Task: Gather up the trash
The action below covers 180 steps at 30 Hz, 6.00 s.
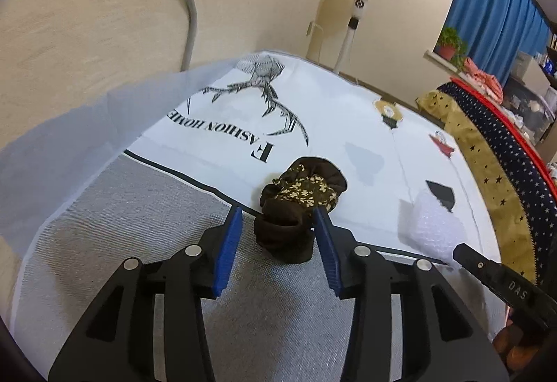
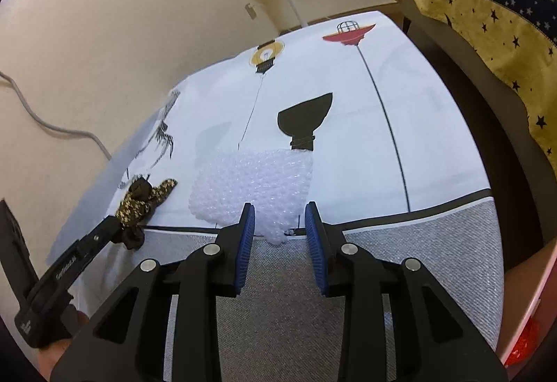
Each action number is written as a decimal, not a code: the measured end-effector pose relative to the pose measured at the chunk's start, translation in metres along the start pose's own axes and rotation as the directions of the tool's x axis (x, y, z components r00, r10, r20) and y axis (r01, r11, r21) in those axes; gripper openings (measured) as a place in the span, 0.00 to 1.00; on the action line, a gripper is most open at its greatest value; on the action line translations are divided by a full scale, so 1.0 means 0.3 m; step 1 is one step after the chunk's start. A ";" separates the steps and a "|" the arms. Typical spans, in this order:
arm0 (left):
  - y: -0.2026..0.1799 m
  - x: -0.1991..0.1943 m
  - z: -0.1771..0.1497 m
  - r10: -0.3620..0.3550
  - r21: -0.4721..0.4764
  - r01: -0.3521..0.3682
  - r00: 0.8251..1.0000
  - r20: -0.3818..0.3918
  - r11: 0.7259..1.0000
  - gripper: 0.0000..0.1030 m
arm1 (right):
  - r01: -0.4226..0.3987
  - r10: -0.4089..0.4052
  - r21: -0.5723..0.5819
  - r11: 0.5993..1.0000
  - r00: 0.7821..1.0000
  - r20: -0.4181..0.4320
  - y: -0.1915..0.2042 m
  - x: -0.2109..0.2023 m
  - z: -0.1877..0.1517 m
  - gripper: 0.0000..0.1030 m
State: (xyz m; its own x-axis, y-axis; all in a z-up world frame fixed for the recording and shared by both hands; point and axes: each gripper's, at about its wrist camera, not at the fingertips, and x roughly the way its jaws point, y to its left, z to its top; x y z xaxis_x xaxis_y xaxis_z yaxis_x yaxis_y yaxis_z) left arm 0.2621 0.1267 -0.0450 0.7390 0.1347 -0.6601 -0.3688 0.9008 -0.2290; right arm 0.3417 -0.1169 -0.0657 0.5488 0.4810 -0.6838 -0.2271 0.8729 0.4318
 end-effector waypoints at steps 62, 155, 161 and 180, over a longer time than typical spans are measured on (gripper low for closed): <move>-0.459 -0.792 -0.314 -0.366 0.320 0.320 0.926 0.094 0.892 0.08 | 0.362 -0.317 -0.050 0.931 0.867 0.385 -0.142 -1.174 -0.265 0.03; -0.817 -0.569 -0.473 -0.464 0.403 0.469 0.878 -0.116 0.786 0.50 | 0.522 -0.514 0.082 0.849 0.779 0.360 -0.389 -1.173 -0.246 0.64; -0.708 -0.700 -0.463 -0.459 0.435 0.426 0.888 -0.034 0.793 0.77 | 0.497 -0.488 0.089 0.863 0.775 0.402 -0.344 -1.224 -0.279 0.95; -0.312 -0.988 -0.542 -0.339 0.383 0.279 0.936 0.097 0.881 0.92 | 0.431 -0.400 0.032 0.902 0.806 0.437 -0.087 -1.281 -0.551 0.95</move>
State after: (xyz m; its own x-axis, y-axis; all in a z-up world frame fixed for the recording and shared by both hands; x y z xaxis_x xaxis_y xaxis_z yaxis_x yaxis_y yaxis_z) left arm -0.0141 -0.0646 0.0558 0.8713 -0.1391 -0.4706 0.0973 0.9889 -0.1122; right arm 0.0037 -0.3111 0.0886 0.8844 0.0024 -0.4668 0.0574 0.9918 0.1140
